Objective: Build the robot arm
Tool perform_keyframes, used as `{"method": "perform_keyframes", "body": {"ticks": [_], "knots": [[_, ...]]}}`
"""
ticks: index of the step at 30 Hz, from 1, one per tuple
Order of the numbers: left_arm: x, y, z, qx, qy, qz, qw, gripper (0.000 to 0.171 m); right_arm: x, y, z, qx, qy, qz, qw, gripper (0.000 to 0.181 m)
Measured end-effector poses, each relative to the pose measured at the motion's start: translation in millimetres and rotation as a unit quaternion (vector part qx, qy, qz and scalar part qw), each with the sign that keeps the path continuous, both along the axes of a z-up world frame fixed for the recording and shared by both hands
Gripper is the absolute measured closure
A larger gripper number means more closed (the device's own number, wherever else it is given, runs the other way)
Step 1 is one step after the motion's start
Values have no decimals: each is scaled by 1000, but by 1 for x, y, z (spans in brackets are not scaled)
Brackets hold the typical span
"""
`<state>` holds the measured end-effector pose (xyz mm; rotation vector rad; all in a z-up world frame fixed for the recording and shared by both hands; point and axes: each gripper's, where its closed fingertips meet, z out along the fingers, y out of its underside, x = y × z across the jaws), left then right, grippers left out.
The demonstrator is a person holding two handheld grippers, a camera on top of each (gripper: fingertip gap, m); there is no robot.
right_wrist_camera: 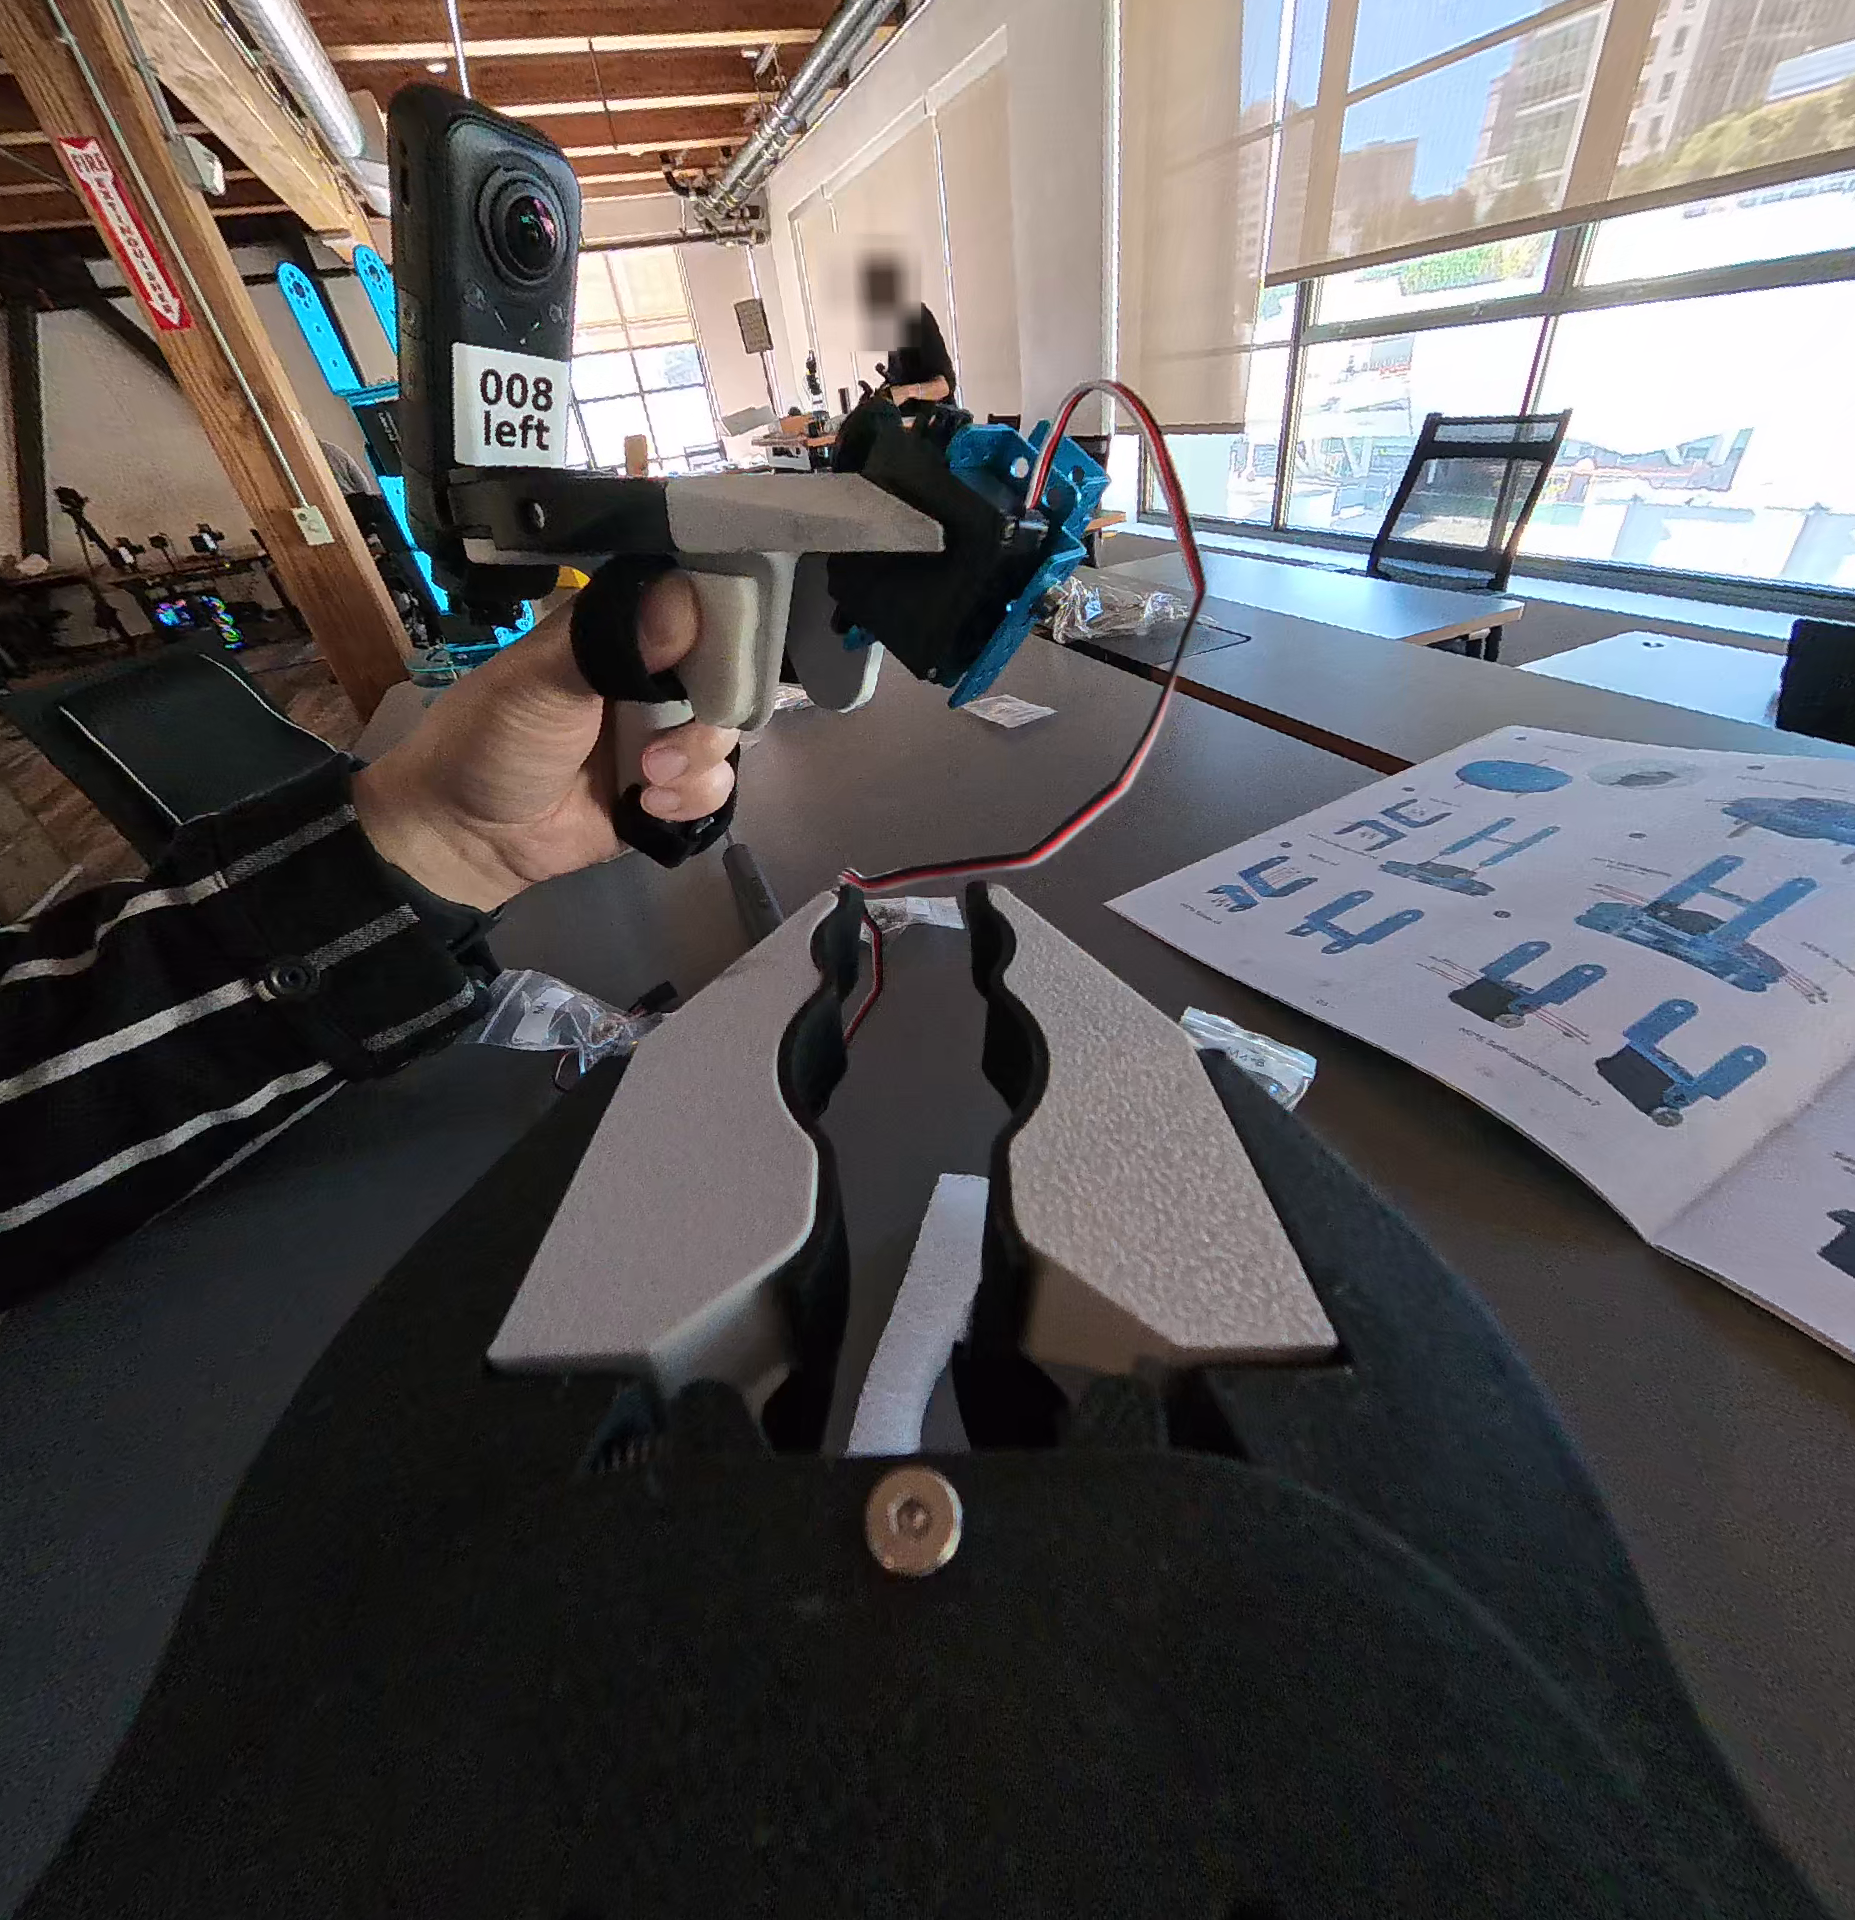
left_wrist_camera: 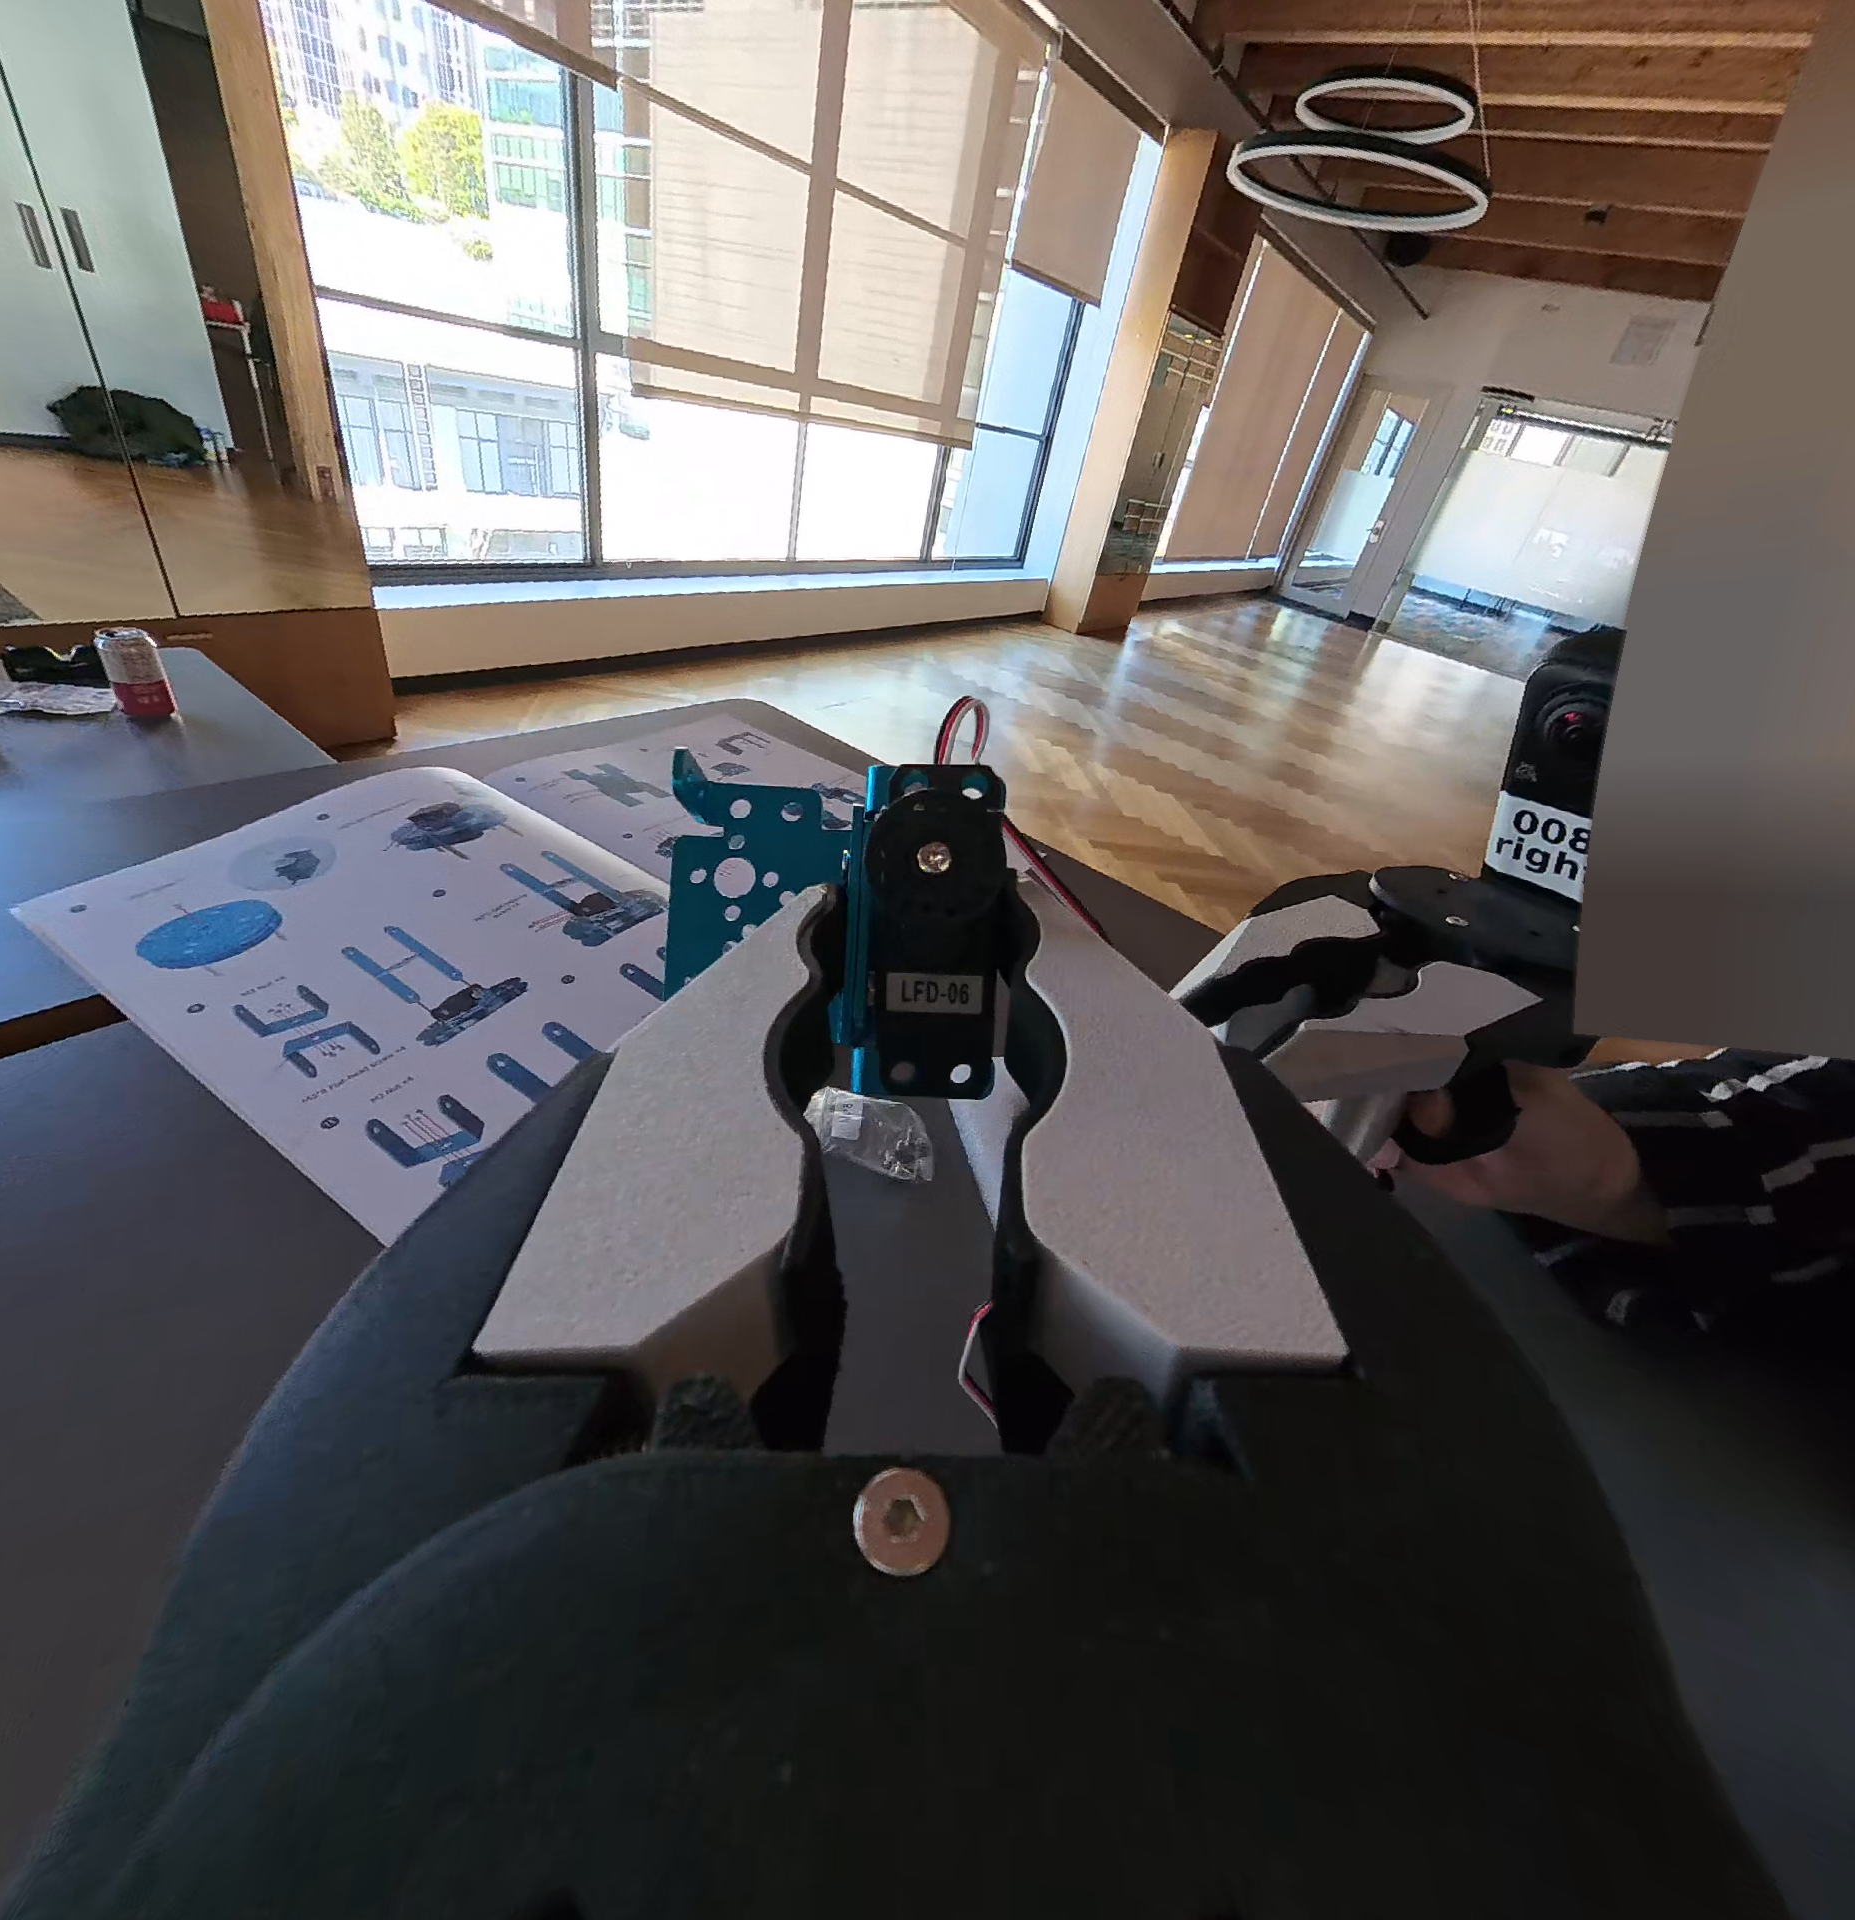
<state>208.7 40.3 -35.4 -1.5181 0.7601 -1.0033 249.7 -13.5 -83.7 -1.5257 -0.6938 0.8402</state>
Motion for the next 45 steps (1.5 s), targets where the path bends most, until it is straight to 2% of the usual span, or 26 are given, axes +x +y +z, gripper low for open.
{"method": "perform_keyframes", "body": {"ticks": [45], "knots": [[-5, 9, -5, -5, 7, 19, 1000, 145, 5, 2, 2, -17, 6, 0, 1000, 162]]}}
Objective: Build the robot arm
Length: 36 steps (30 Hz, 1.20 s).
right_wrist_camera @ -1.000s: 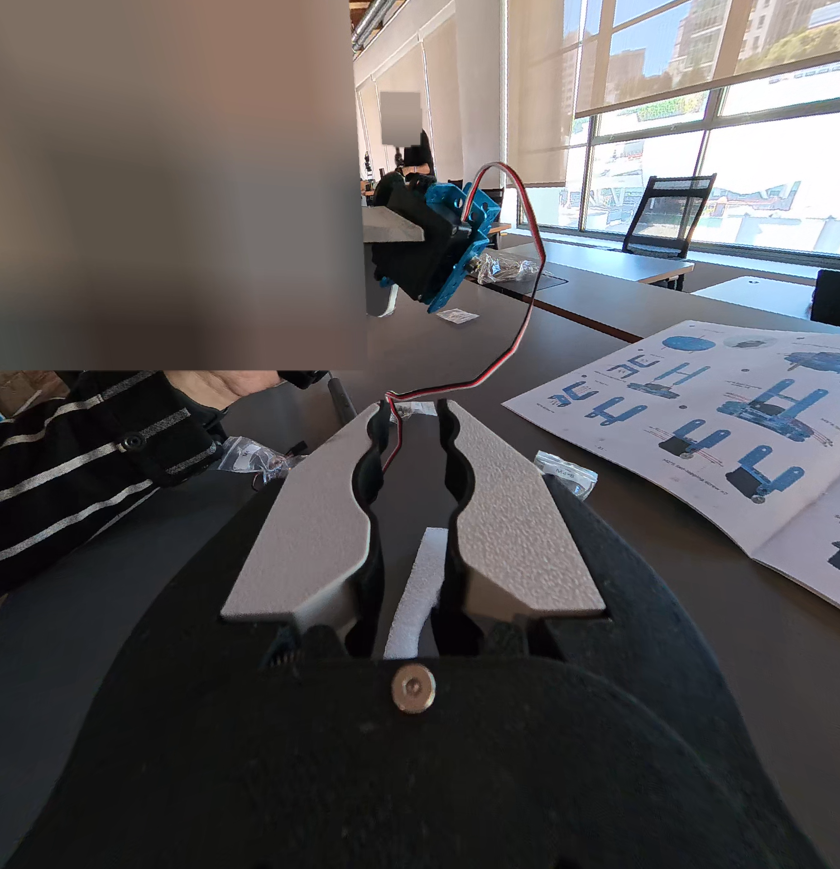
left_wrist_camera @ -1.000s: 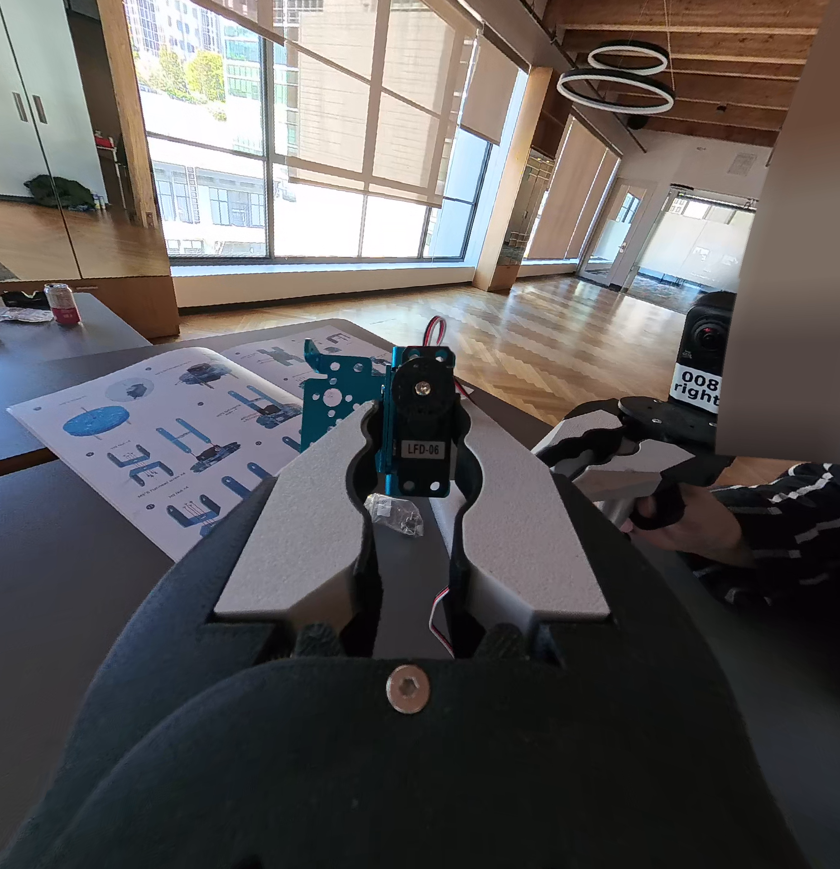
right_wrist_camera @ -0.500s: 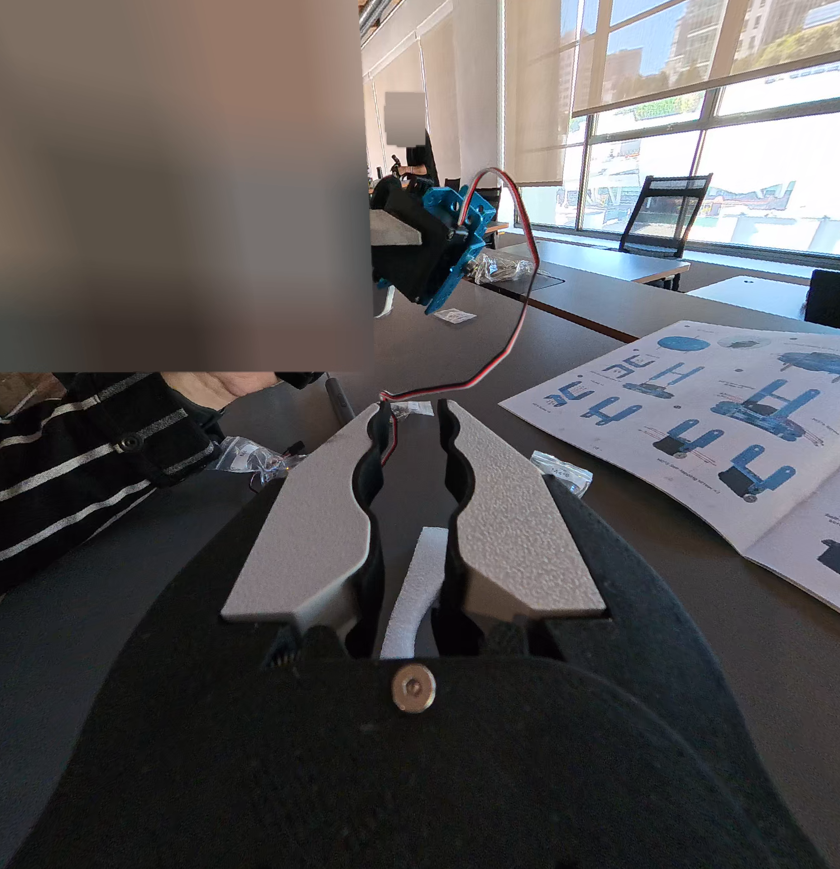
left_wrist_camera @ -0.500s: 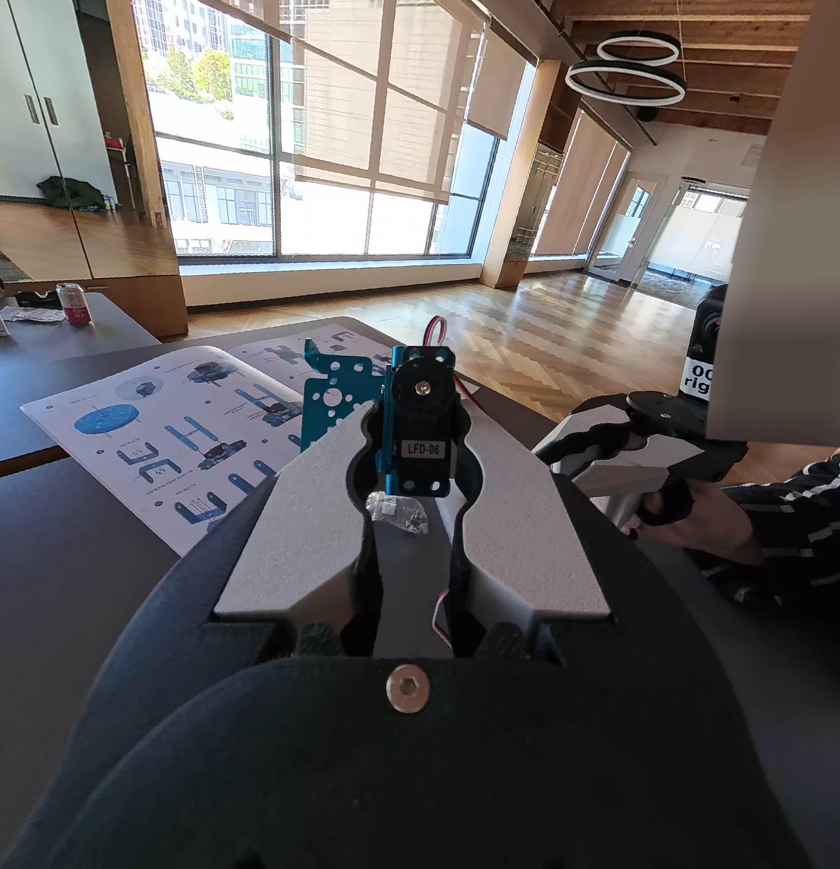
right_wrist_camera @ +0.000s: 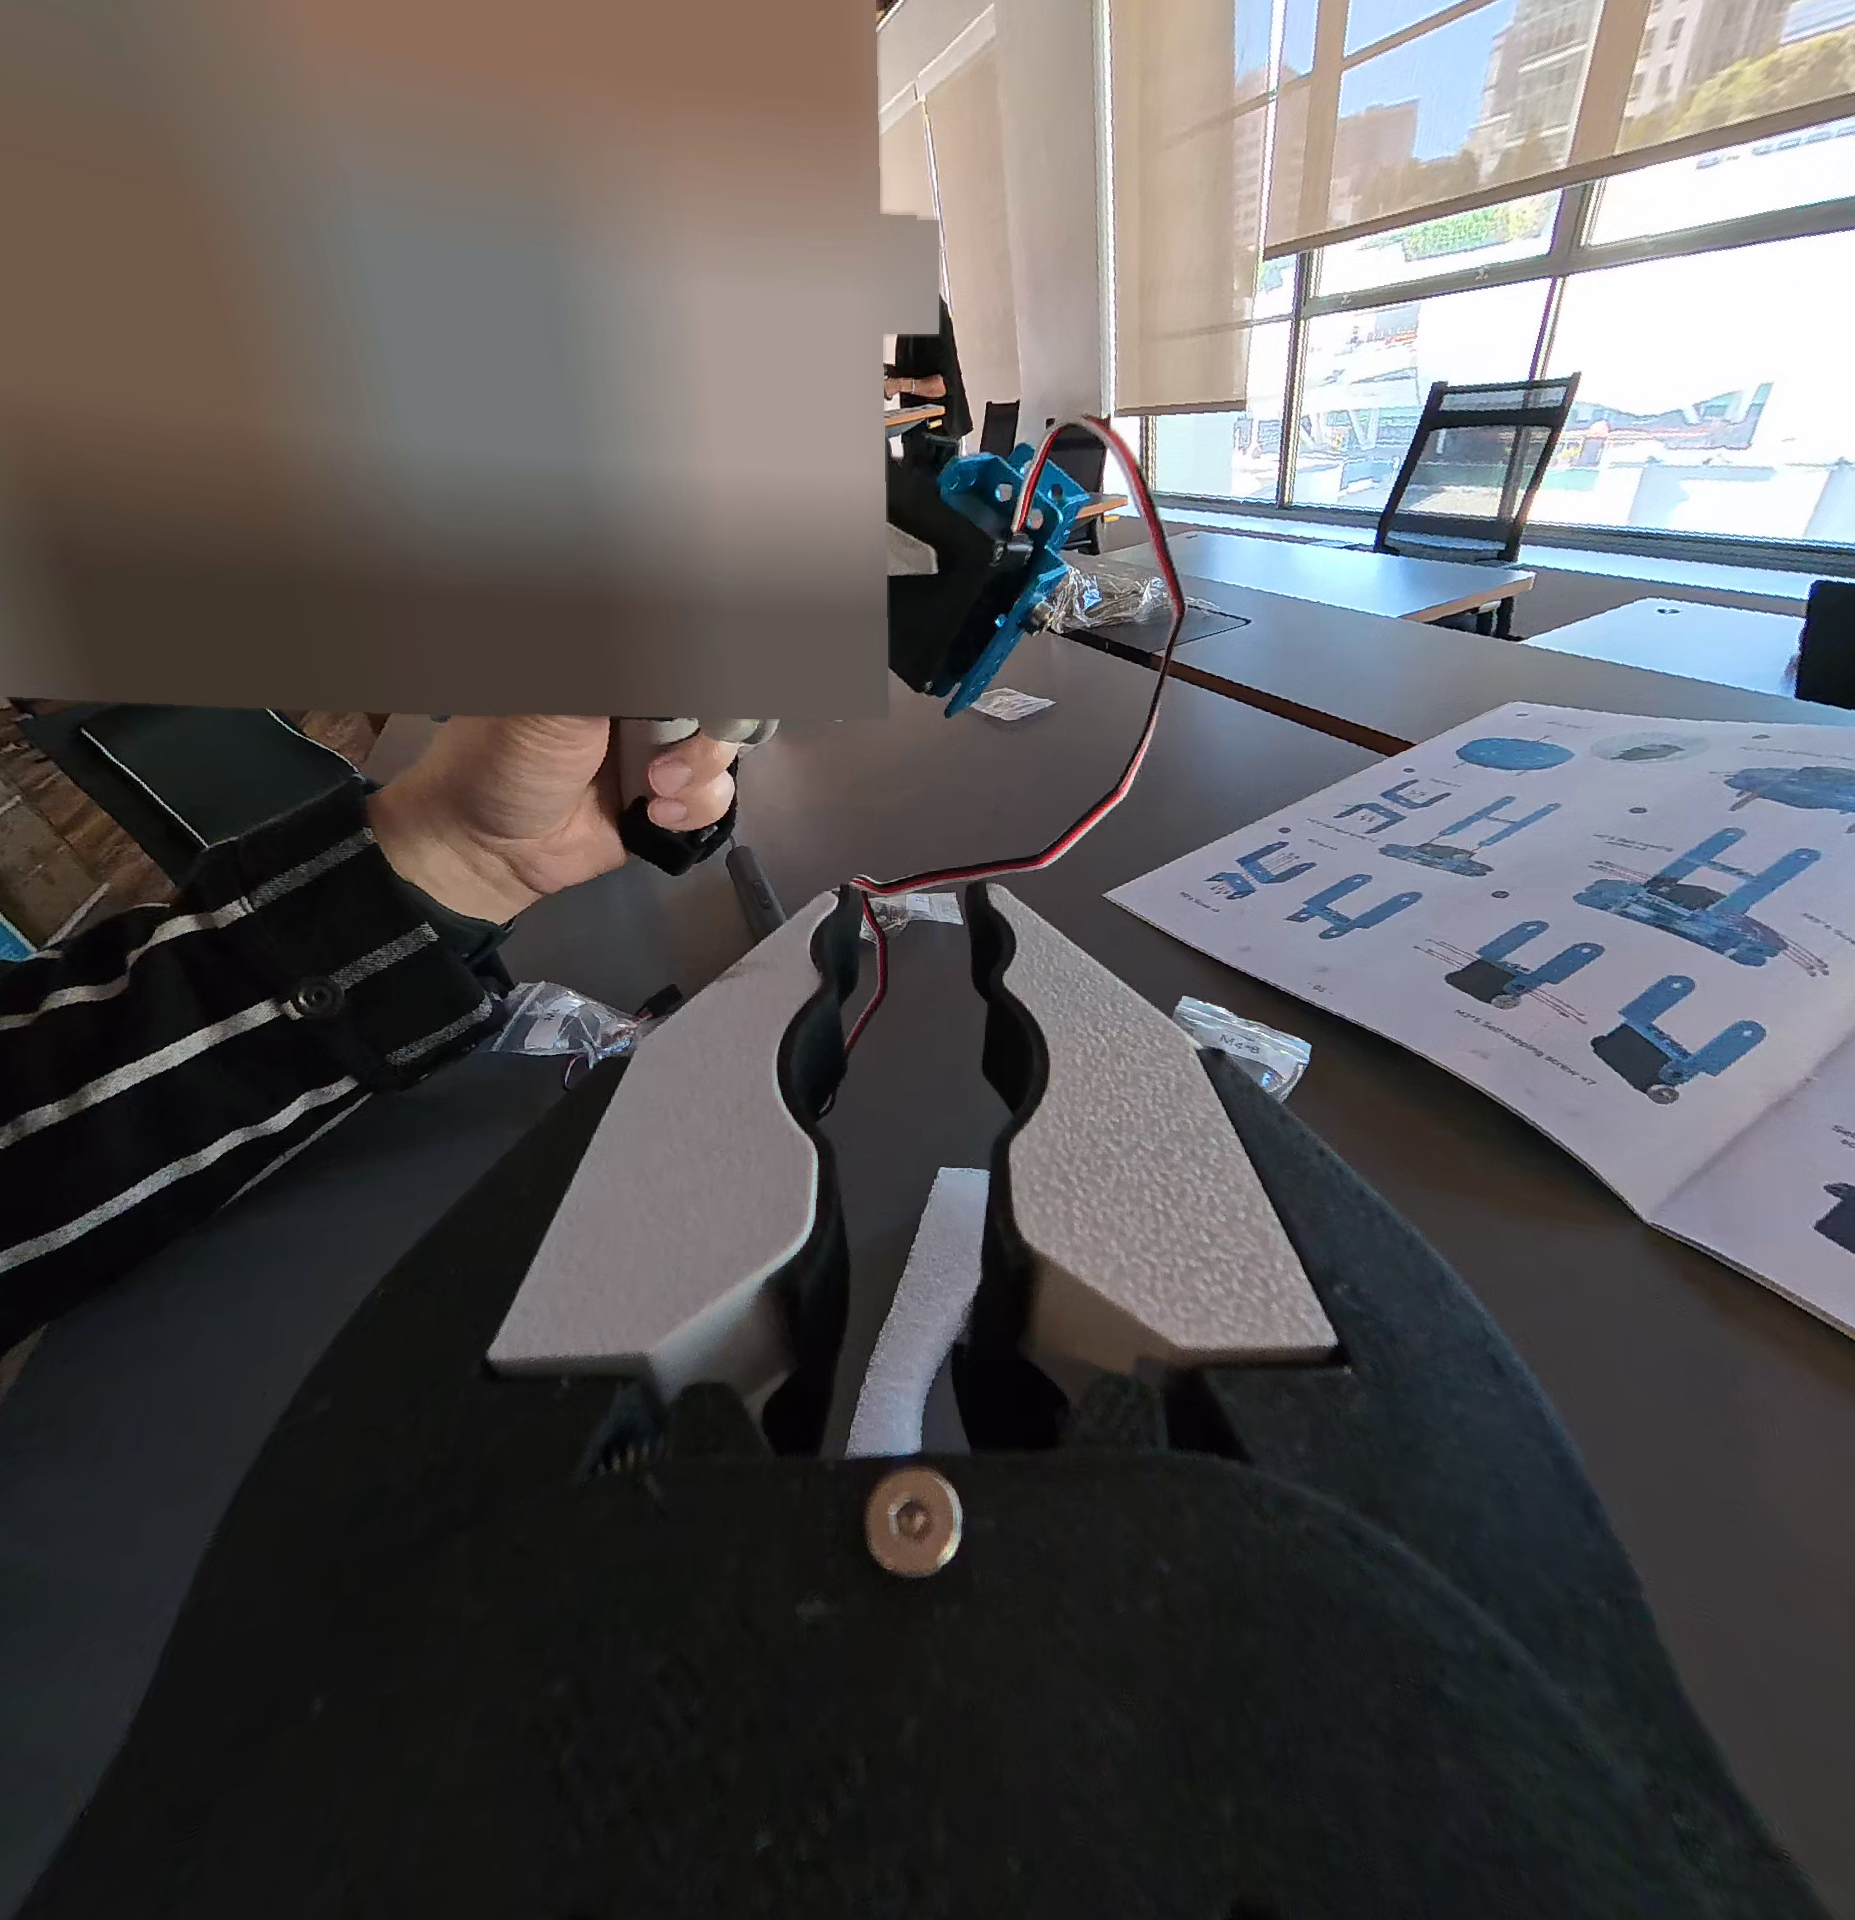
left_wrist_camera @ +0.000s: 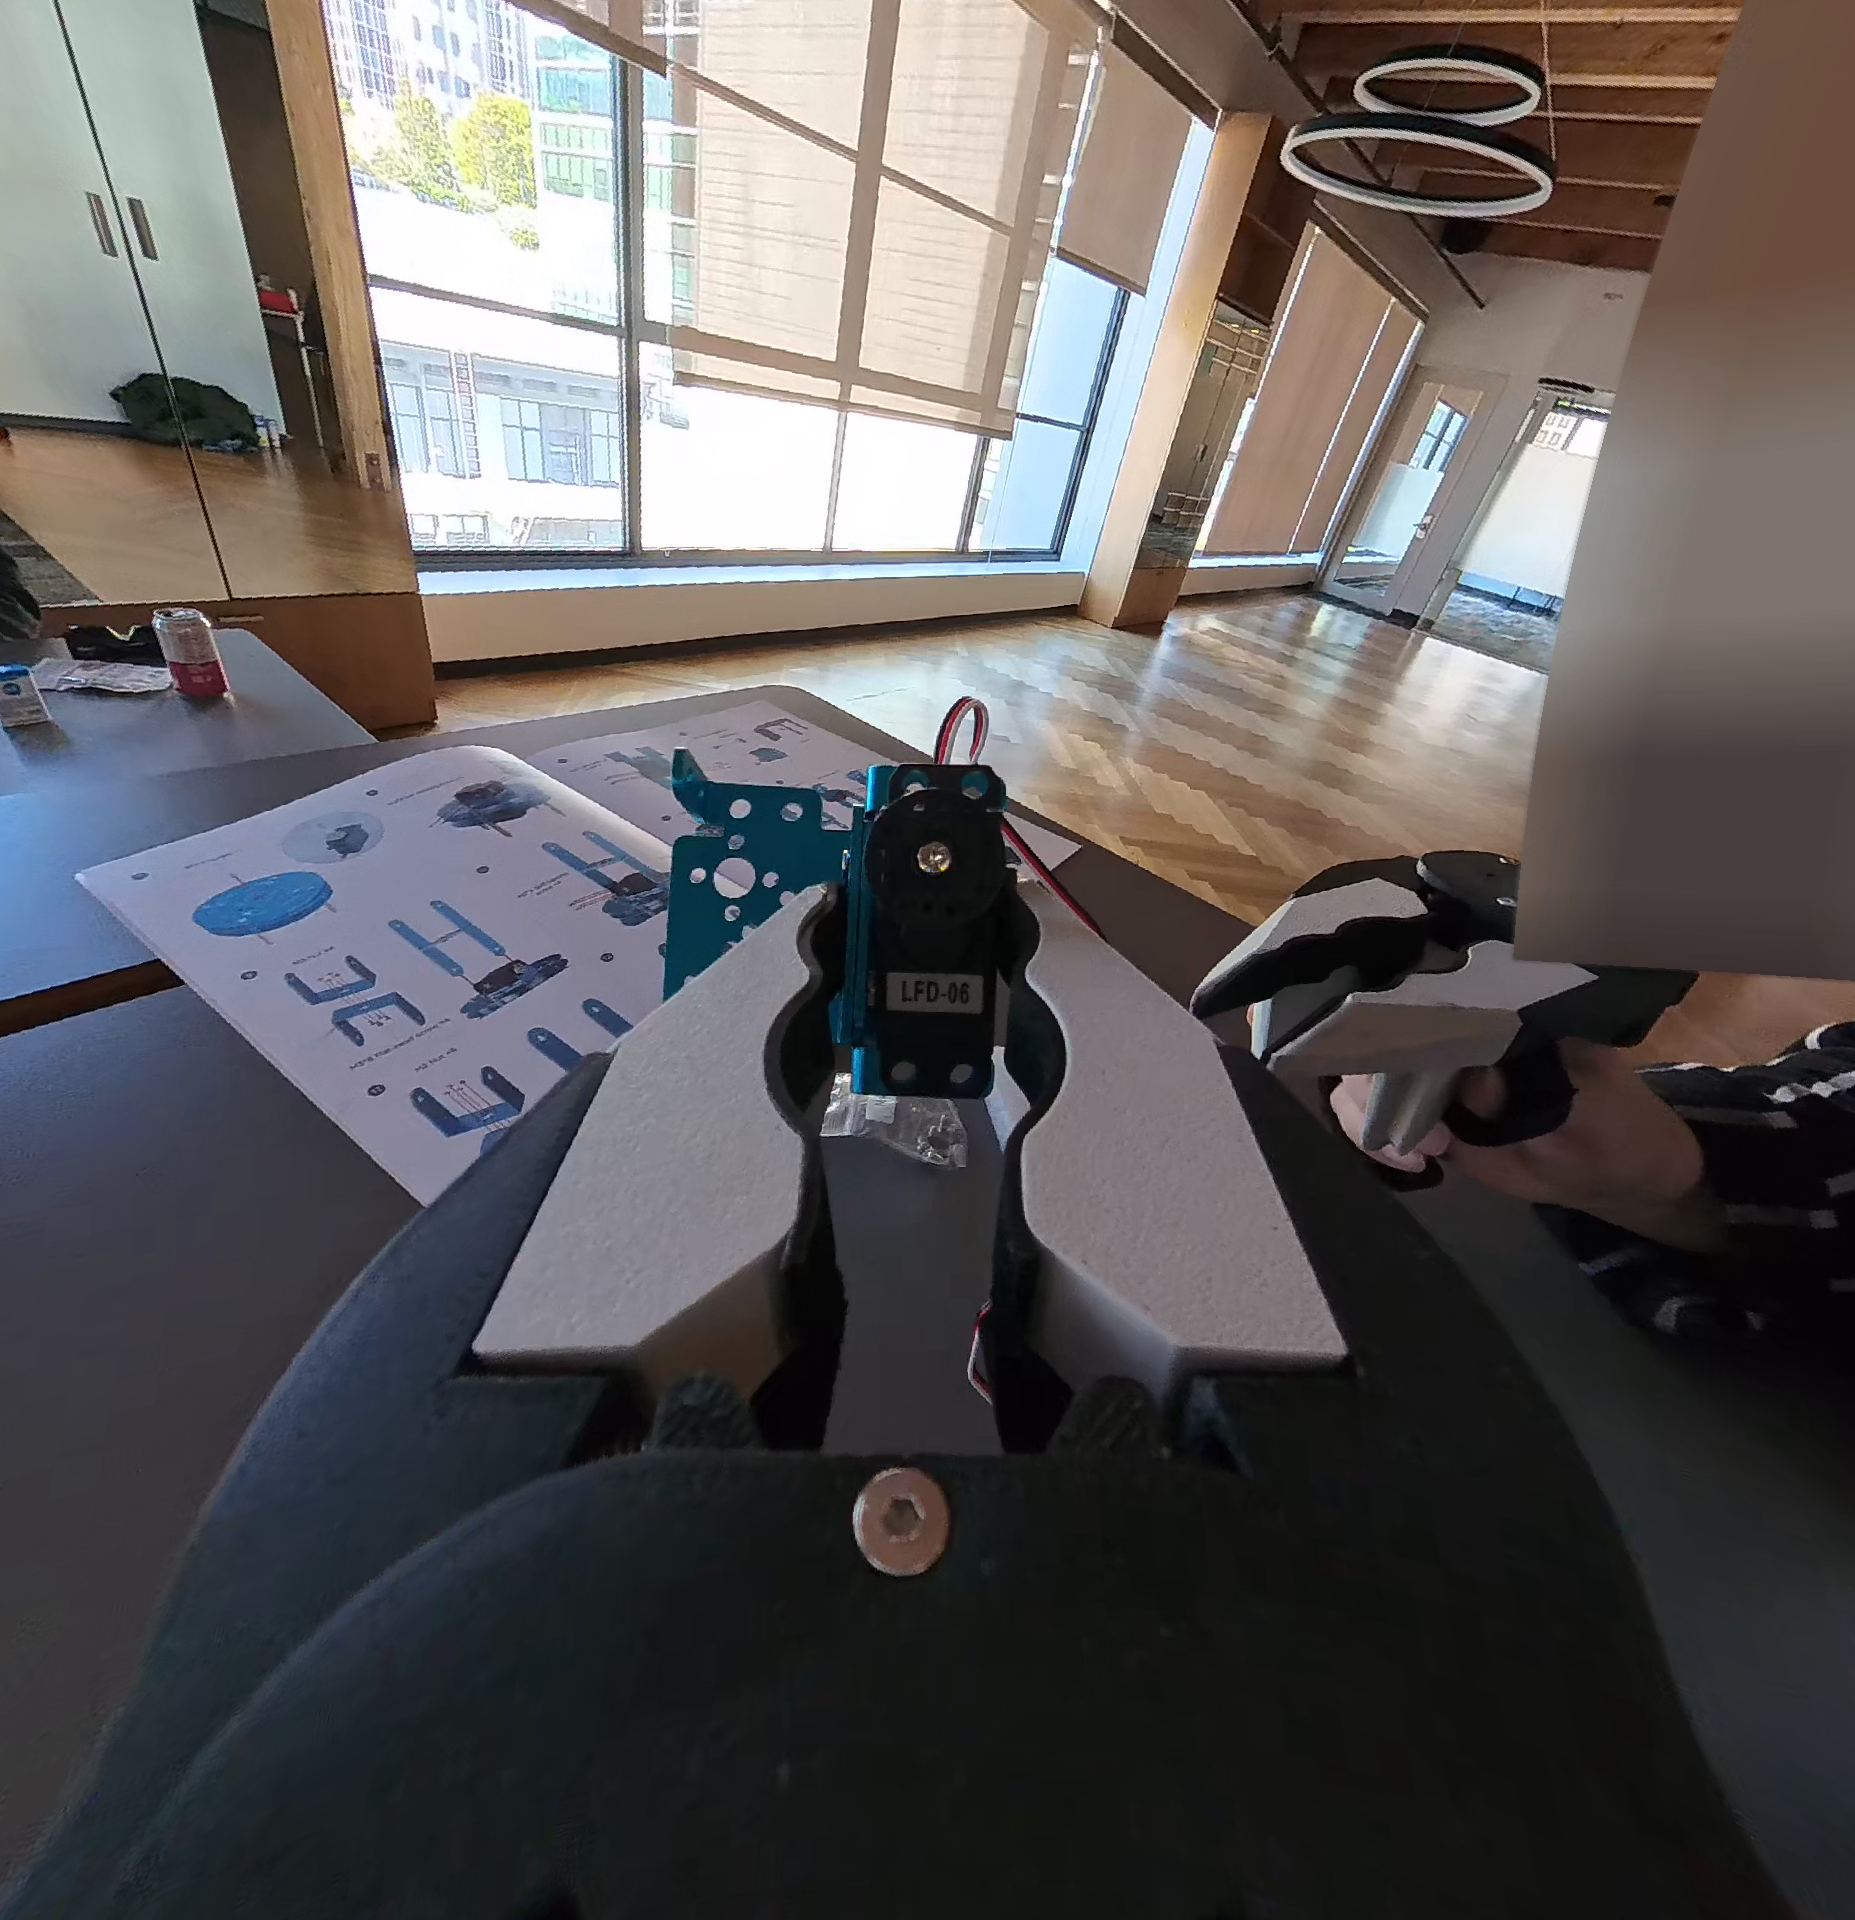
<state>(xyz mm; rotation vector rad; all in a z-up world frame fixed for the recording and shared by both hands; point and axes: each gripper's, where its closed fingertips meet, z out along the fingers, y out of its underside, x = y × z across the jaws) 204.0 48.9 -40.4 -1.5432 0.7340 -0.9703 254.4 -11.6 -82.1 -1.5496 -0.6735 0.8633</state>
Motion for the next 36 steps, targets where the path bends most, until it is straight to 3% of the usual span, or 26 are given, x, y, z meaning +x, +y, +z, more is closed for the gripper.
{"method": "perform_keyframes", "body": {"ticks": [27, 31, 36], "knots": [[0, 1, 2, -2, 7, 9, 1000, 144, -2, 0, -6, 3, -16, -1, 1000, 162], [-7, -2, 15, 0, -2, 9, 1000, 144, -6, -3, -3, 24, -32, 0, 999, 162], [-15, -16, 47, -24, -80, -32, 996, 144, -6, -4, -1, 59, -57, -7, 997, 162]]}}
